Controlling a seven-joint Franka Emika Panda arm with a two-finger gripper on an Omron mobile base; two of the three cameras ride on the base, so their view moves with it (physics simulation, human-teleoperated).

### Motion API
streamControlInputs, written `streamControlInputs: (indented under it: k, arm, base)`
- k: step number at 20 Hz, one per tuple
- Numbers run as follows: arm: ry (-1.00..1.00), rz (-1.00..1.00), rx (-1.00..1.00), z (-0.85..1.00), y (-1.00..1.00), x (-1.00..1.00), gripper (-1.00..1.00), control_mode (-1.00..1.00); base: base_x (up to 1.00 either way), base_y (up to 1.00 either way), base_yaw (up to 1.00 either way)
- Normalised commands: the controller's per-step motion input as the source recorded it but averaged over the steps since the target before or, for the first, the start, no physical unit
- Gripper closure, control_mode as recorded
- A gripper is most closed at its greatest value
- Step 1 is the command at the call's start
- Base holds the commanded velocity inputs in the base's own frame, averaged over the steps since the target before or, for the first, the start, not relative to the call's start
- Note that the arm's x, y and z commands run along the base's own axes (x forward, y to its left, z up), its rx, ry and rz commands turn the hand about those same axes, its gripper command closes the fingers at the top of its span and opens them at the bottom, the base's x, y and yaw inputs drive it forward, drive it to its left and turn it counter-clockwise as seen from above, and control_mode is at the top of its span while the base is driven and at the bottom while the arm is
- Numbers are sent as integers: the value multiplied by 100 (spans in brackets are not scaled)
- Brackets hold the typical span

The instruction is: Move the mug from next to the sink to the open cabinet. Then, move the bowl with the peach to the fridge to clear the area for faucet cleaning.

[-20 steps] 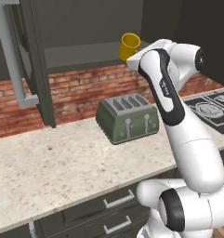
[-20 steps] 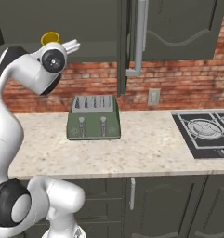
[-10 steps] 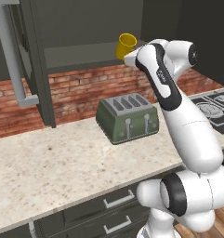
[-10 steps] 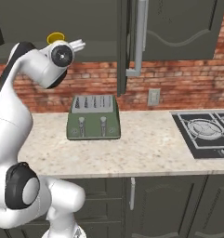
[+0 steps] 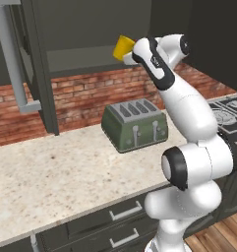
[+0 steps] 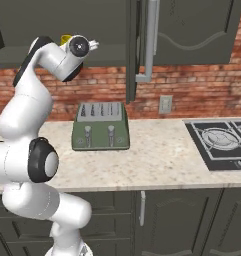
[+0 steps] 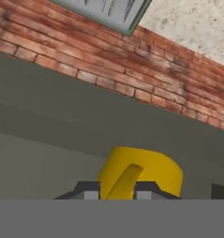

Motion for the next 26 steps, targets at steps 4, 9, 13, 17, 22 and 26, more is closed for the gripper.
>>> streamControlInputs:
  k: [4, 9, 13, 17, 22, 26]
  arm:
    - [8, 0, 2, 0, 10, 19, 100, -100]
    - [0, 1, -10, 1, 58, 5, -100, -100]
    - [0, 1, 0, 0, 5, 0, -100, -100]
    - [-14, 0, 0, 3, -4, -43, -100, -100]
    - [-22, 0, 1, 16, -19, -81, -100, -100]
    - [-21, -3, 7, 4, -21, -100, -100, -100]
  base:
    - [0, 0, 0]
    - [0, 0, 0]
    - [0, 0, 0]
    - [0, 0, 0]
    - [0, 0, 0]
    - [0, 0, 0]
